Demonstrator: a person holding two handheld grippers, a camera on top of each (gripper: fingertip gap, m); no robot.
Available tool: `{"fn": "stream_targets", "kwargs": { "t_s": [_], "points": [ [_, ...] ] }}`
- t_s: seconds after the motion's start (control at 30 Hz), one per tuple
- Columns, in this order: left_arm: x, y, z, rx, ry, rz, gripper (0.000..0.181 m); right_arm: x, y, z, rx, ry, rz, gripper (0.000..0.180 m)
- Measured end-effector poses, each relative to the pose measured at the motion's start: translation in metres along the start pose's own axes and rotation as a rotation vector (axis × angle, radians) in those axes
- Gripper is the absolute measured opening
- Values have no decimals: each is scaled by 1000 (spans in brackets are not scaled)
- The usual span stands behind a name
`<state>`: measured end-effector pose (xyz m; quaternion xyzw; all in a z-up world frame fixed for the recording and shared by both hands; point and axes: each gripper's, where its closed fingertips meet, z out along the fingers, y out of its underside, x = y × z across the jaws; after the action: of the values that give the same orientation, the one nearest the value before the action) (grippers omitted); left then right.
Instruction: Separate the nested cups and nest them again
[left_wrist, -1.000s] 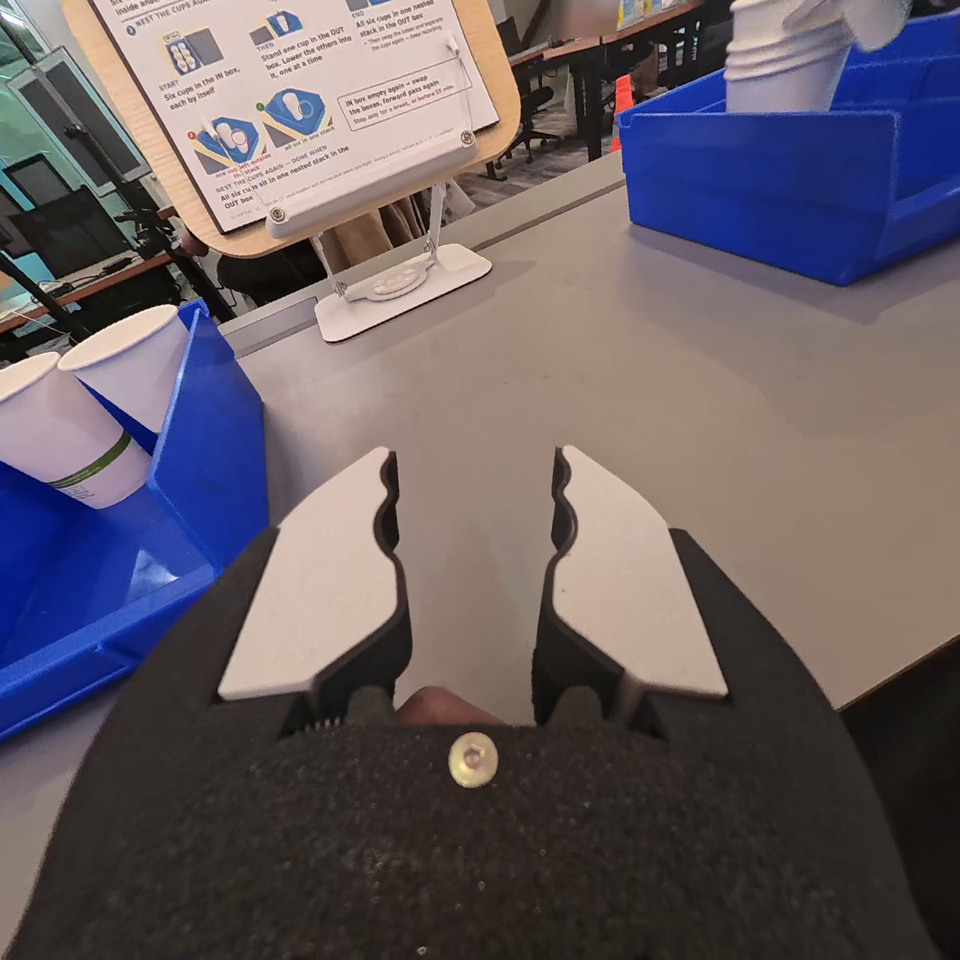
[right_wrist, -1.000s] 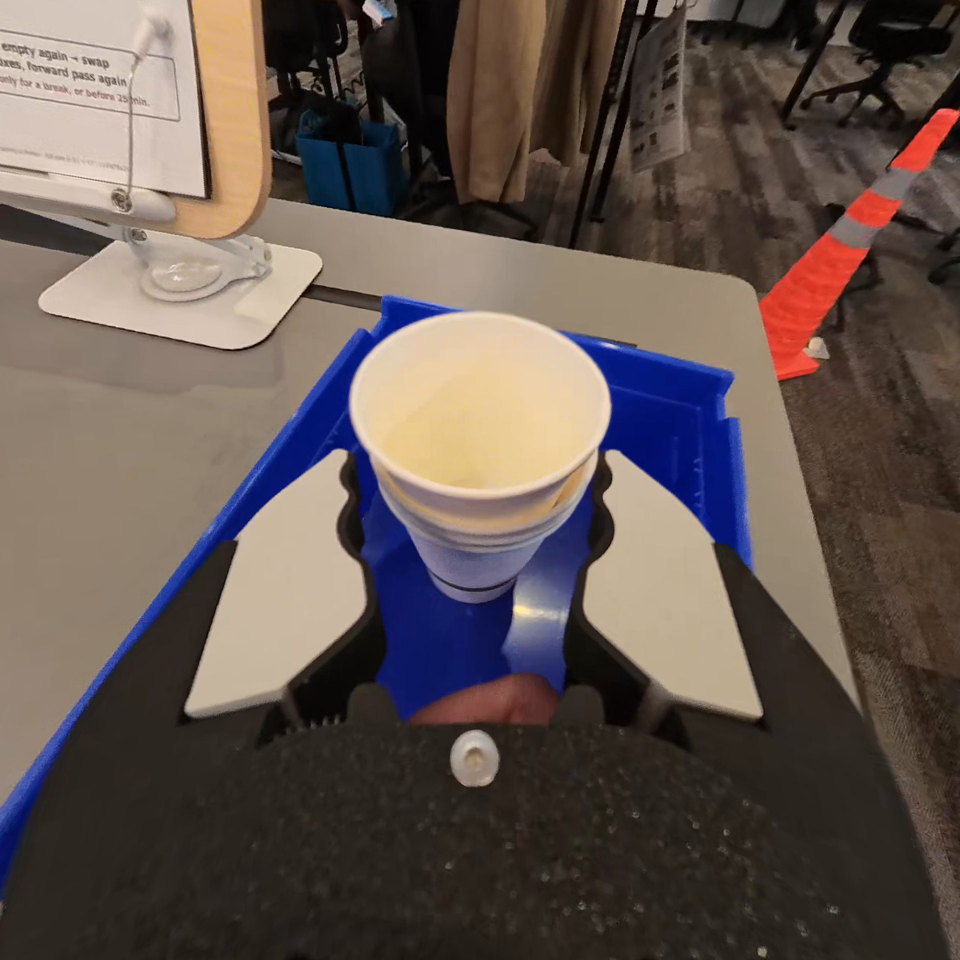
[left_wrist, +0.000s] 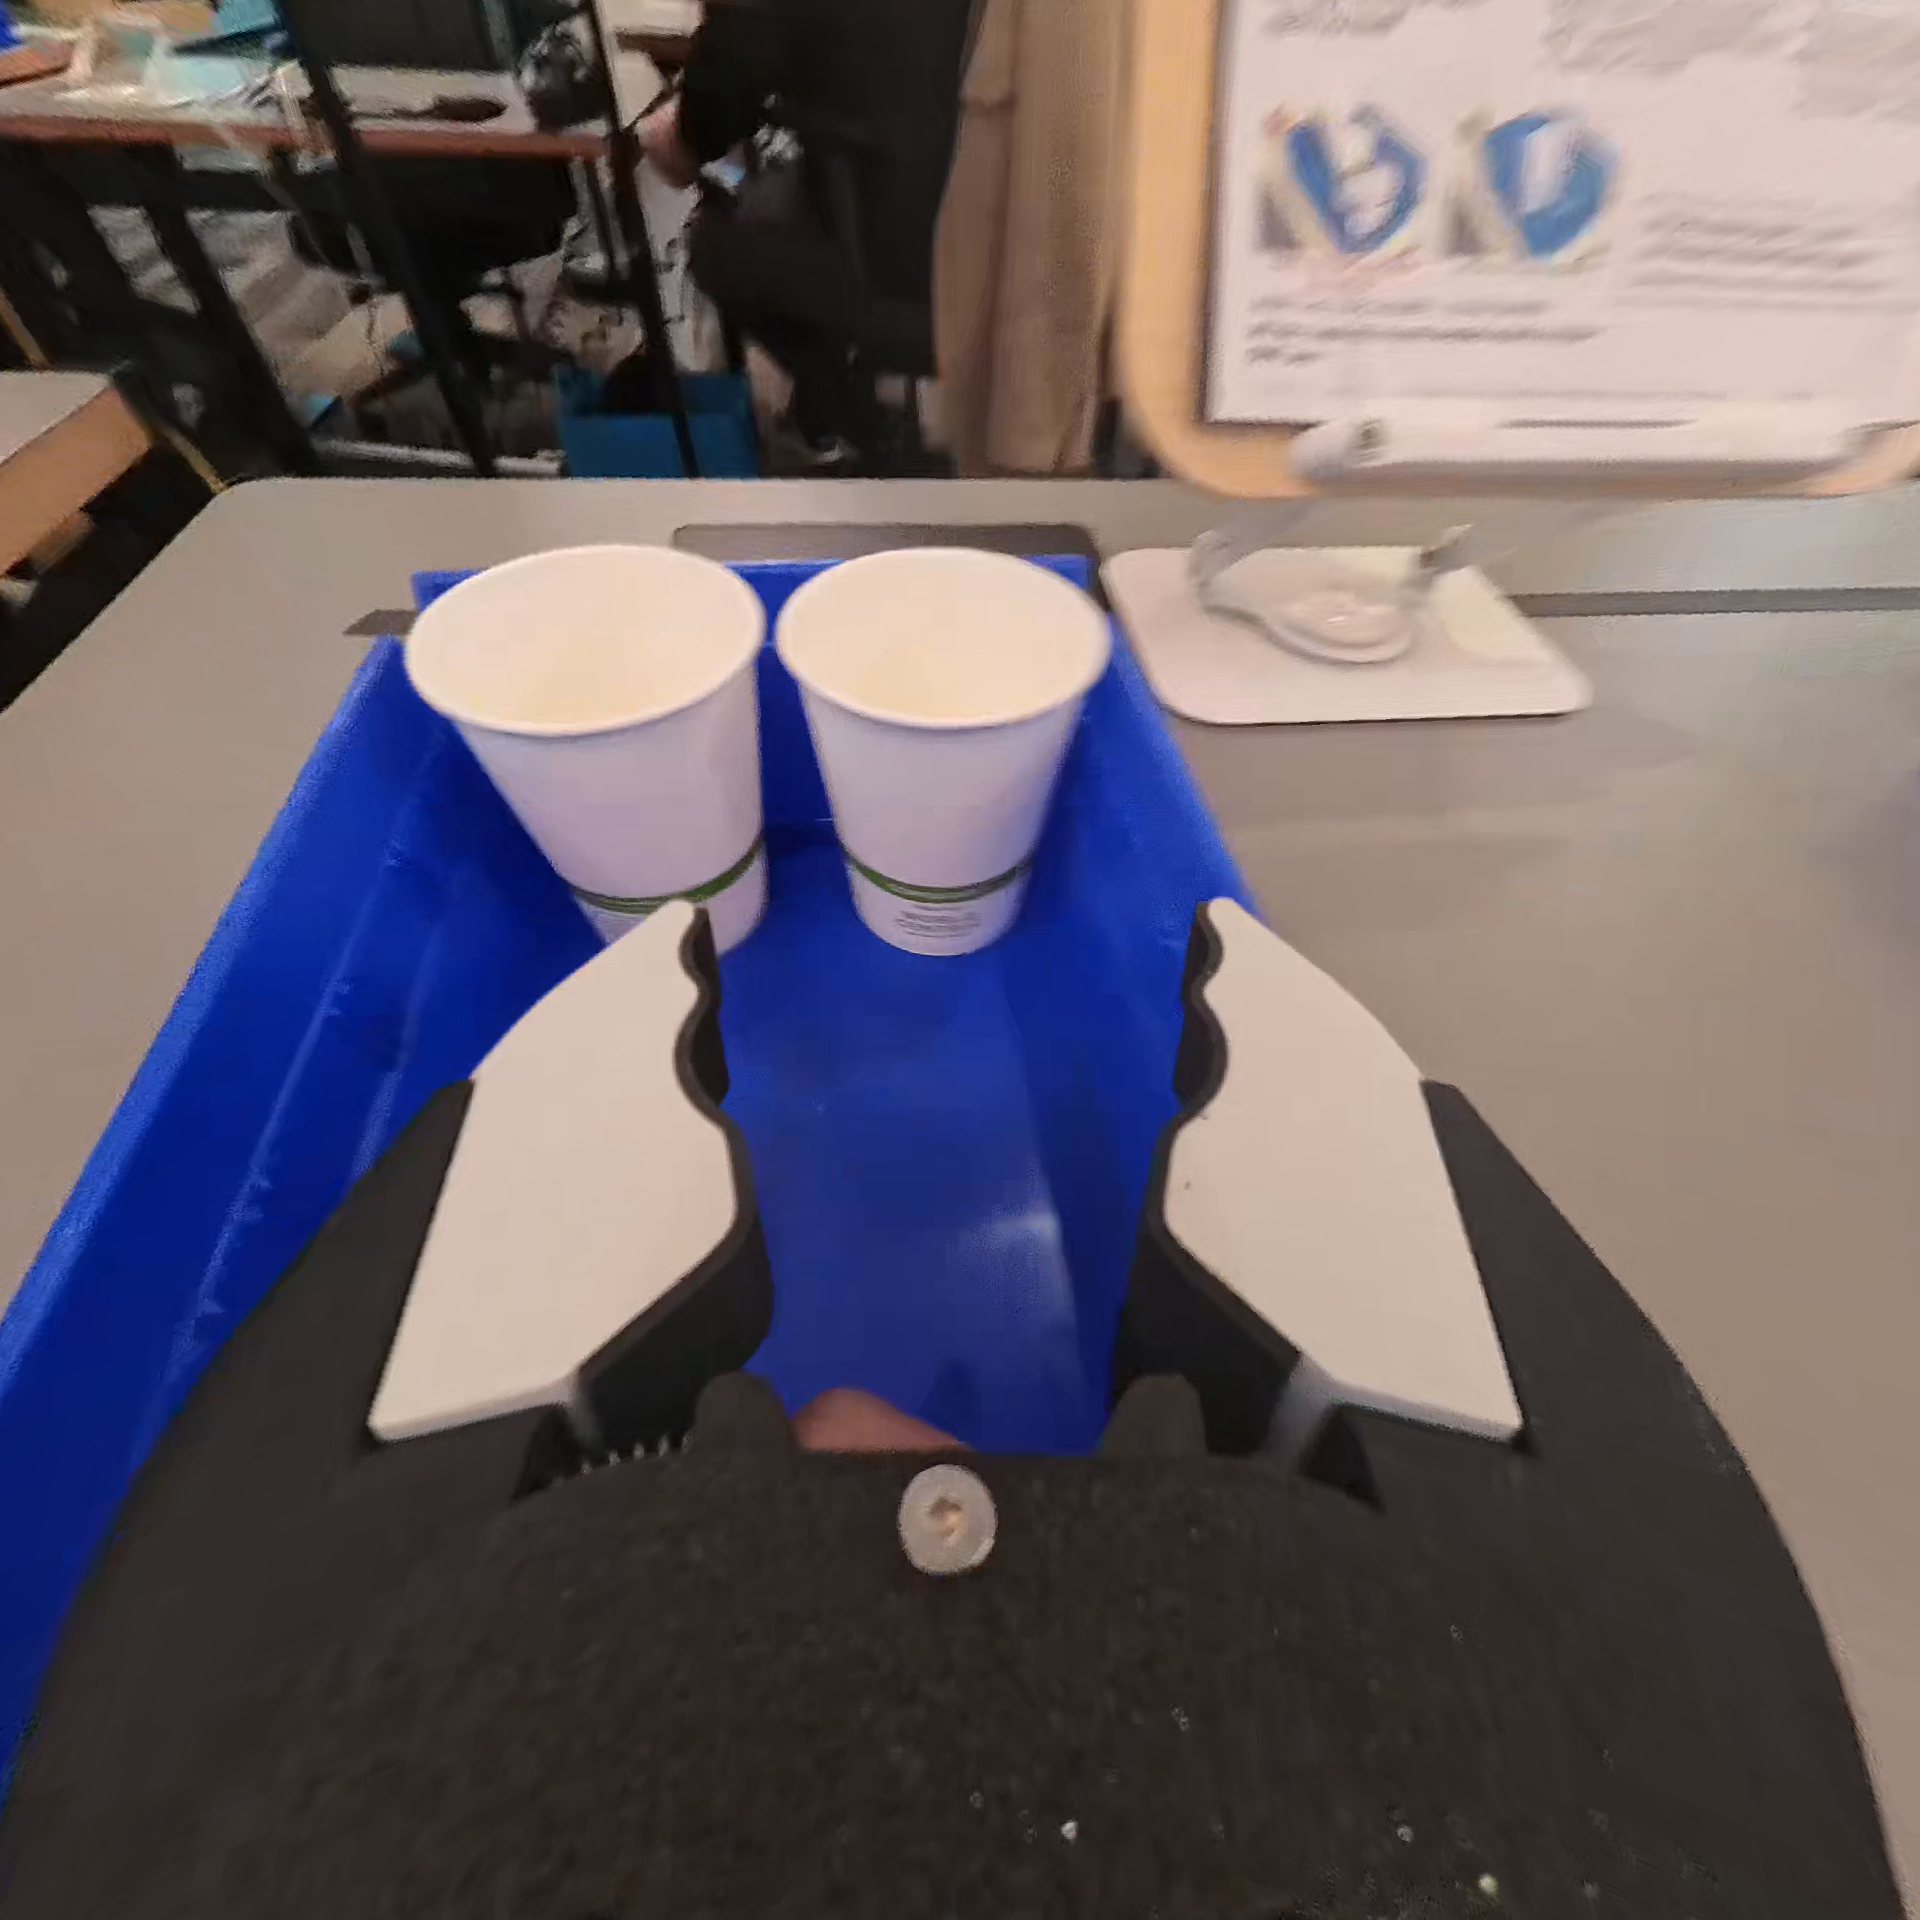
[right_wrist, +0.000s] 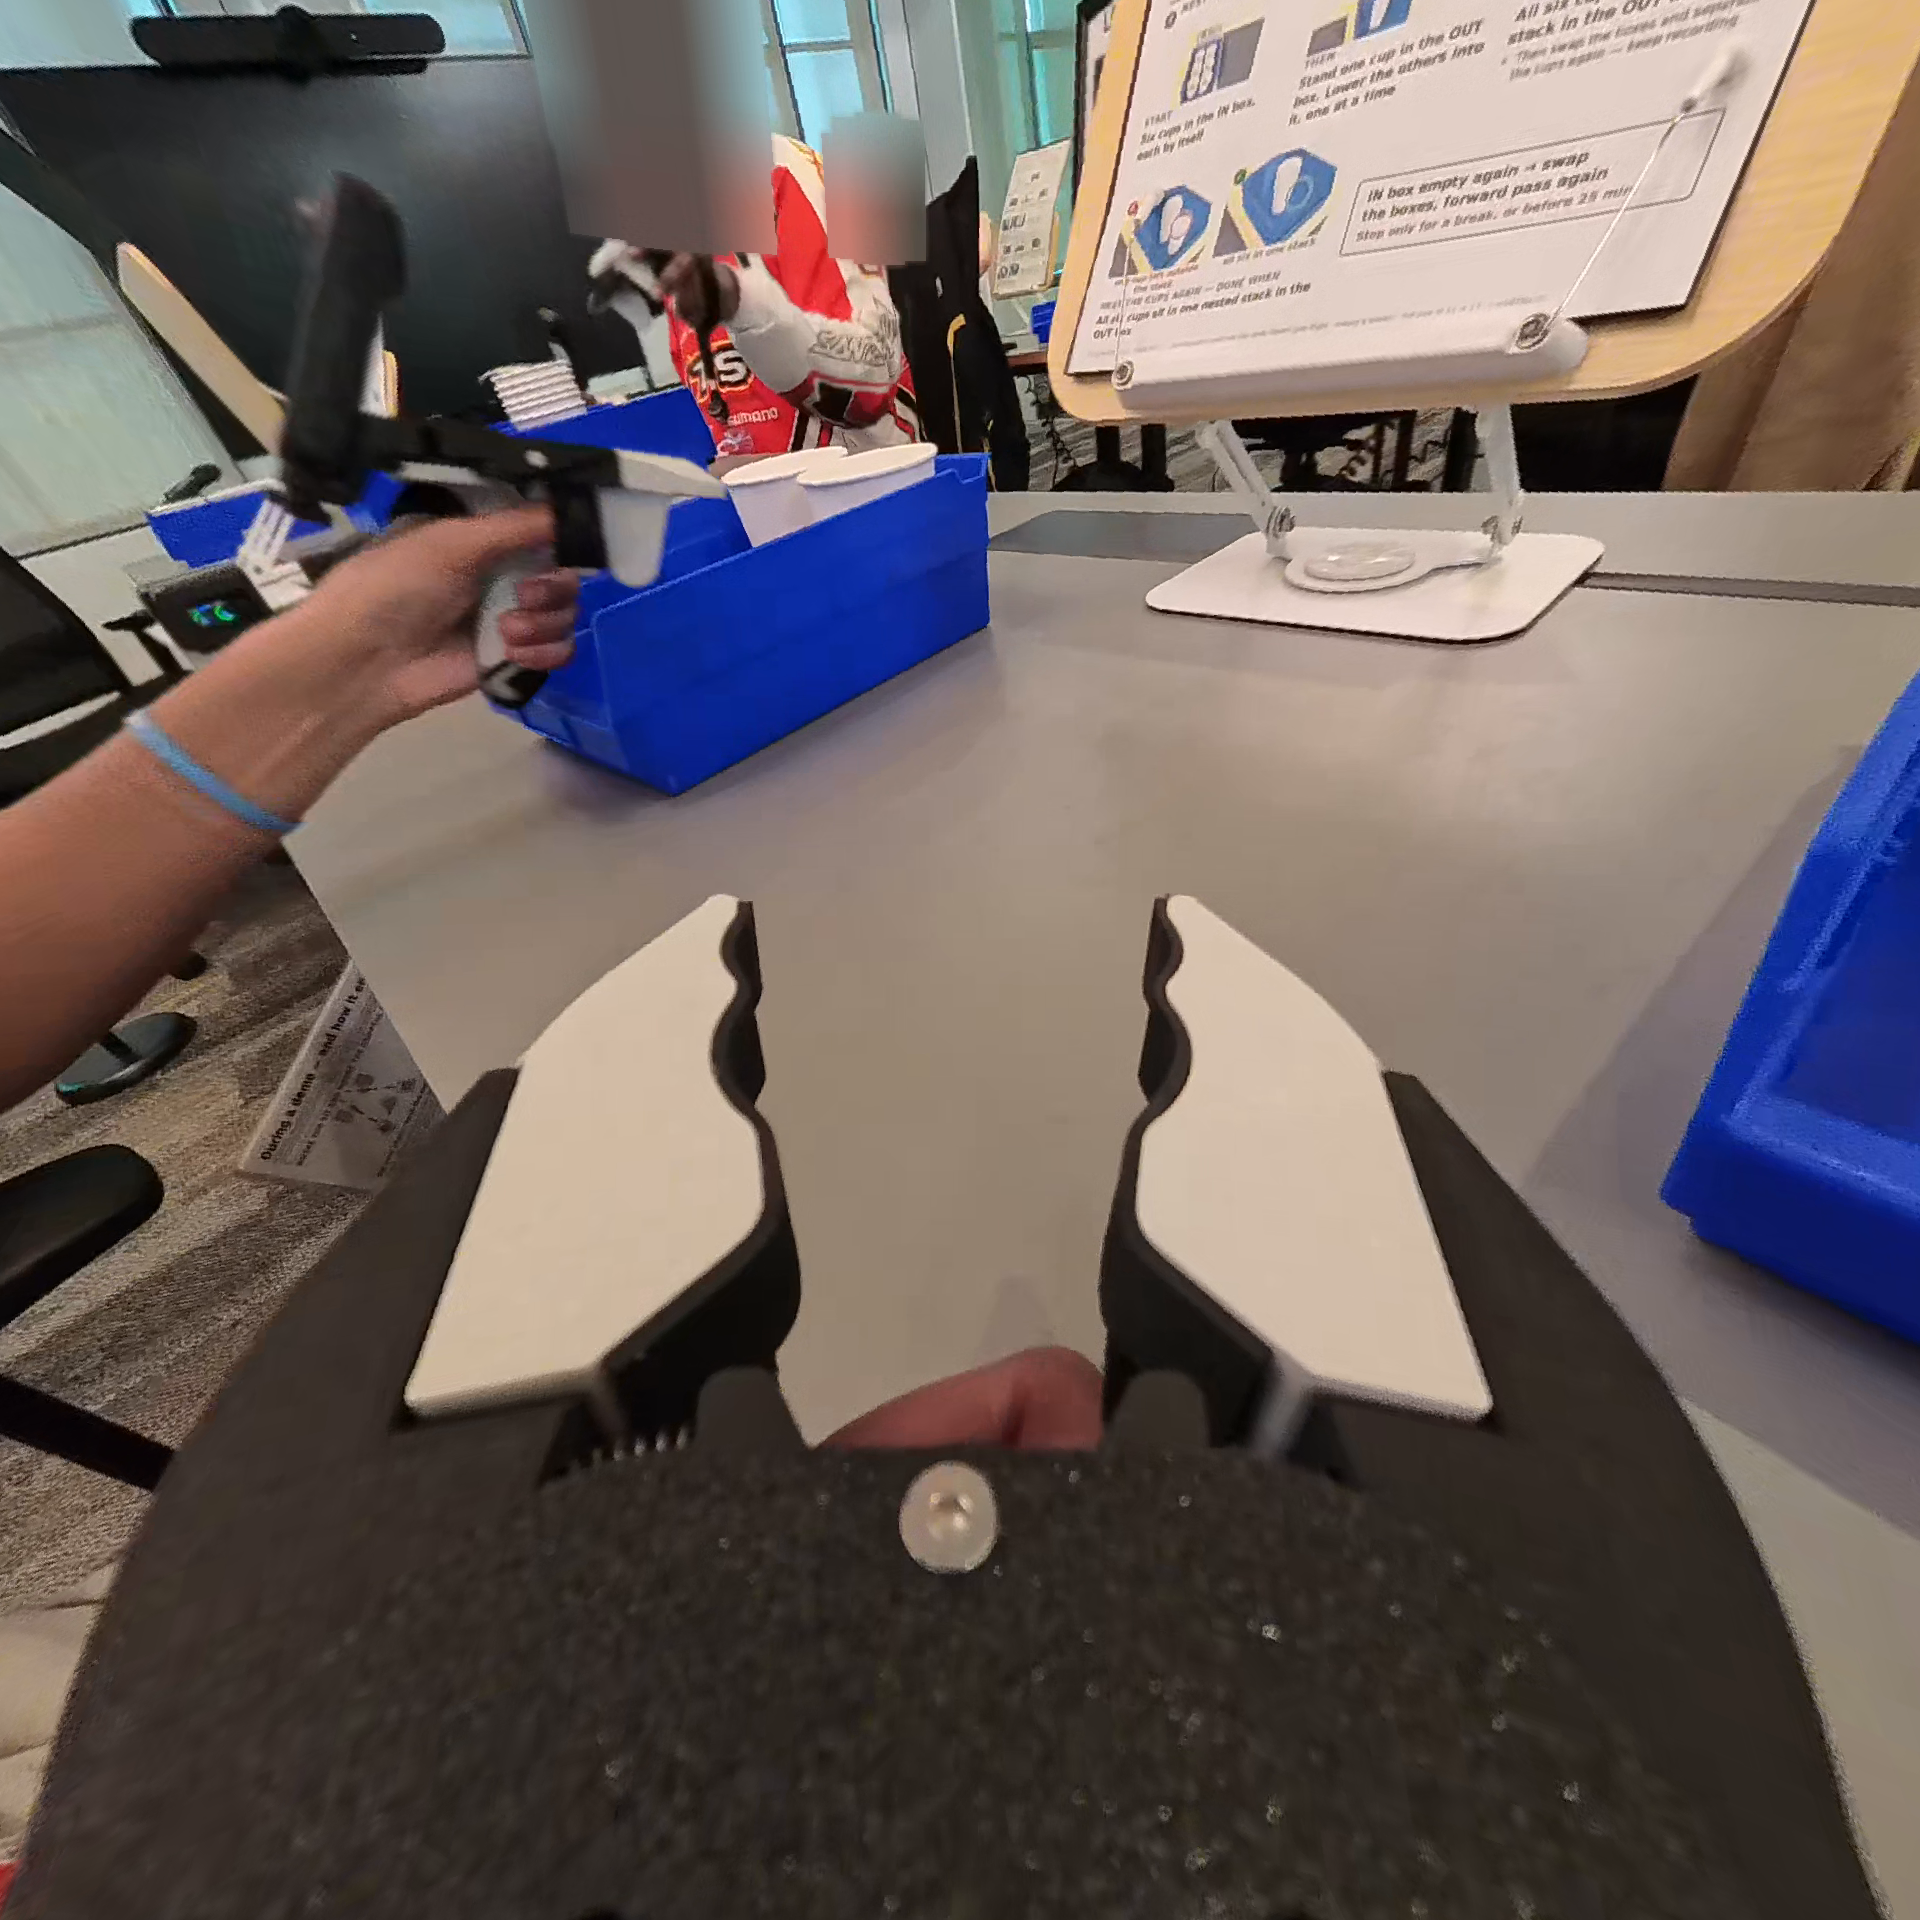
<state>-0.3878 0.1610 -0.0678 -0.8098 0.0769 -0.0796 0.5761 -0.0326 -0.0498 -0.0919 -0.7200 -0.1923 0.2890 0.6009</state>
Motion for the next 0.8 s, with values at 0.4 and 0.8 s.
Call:
{"fn": "stream_targets", "kwargs": {
  "t_s": [0.4, 0.8],
  "points": [
    [-13, 6, 105, -203, -75, 110, 90, -8, 10, 1, -39, -31, -15, 68],
    [-10, -6, 112, -145, -62, 141, 80, -8, 13, 3, -54, -51, 22, 64]
  ]
}}
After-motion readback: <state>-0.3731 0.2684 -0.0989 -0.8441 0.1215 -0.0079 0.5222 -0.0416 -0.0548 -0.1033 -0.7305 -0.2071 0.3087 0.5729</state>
